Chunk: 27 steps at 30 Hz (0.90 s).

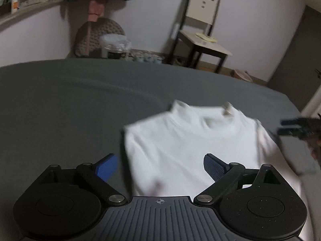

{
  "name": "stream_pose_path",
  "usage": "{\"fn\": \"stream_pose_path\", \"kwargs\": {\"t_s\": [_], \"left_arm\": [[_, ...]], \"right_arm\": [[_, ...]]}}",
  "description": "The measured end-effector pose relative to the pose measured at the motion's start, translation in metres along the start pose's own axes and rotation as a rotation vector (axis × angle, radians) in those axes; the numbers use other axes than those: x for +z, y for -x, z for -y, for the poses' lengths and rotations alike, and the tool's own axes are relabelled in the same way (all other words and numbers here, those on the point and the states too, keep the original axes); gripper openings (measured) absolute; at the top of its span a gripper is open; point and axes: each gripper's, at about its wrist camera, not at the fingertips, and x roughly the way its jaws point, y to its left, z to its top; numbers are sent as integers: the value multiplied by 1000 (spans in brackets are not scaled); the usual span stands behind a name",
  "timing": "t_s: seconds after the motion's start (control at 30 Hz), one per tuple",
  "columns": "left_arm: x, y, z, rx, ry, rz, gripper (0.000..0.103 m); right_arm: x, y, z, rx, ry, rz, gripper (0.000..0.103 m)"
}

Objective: Fold clothes

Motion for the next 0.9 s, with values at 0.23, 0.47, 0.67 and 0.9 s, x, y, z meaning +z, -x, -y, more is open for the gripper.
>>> {"fn": "stream_pose_path", "kwargs": {"t_s": [0.23, 0.47, 0.67, 0.9], "left_arm": [[28, -41, -23, 23, 55, 7, 93], [29, -83, -20, 44, -25, -85, 63], [24, -97, -5, 29, -78, -69, 46], [26, -84, -2, 84, -97, -51, 6]], "right_arm": [[7, -24, 18, 113, -47, -88, 96], [15, -42, 26, 151, -47, -94, 73], [23, -57, 30, 211, -89, -69, 61], [22, -56, 30, 167, -152, -41, 9]]}}
